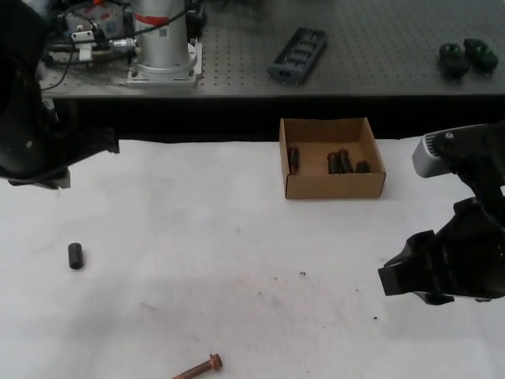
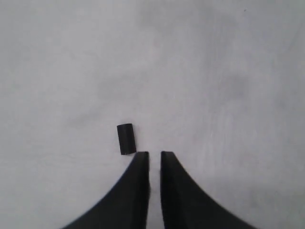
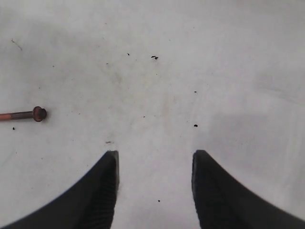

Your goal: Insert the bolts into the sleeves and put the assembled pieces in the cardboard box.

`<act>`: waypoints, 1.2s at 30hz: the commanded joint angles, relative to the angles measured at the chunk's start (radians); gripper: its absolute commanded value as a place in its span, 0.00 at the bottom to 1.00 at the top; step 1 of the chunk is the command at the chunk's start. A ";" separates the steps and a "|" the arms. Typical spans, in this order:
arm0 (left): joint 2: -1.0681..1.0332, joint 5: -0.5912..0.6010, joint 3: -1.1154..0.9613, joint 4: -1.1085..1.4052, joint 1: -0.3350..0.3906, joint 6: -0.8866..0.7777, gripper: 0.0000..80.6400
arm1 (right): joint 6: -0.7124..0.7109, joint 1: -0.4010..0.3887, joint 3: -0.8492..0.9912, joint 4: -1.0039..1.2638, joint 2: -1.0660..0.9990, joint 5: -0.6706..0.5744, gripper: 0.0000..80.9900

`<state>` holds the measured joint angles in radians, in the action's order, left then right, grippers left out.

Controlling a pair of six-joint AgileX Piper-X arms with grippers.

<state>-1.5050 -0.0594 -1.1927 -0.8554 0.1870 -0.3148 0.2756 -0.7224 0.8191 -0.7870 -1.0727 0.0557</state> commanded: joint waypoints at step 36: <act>0.062 0.154 0.263 0.256 -0.006 -0.108 0.48 | 0.001 0.005 0.002 0.045 0.013 0.002 0.39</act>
<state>-1.3778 0.0863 -0.9066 -0.6256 0.1870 -0.3744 0.2756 -0.7224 0.8191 -0.7566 -1.0727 0.0557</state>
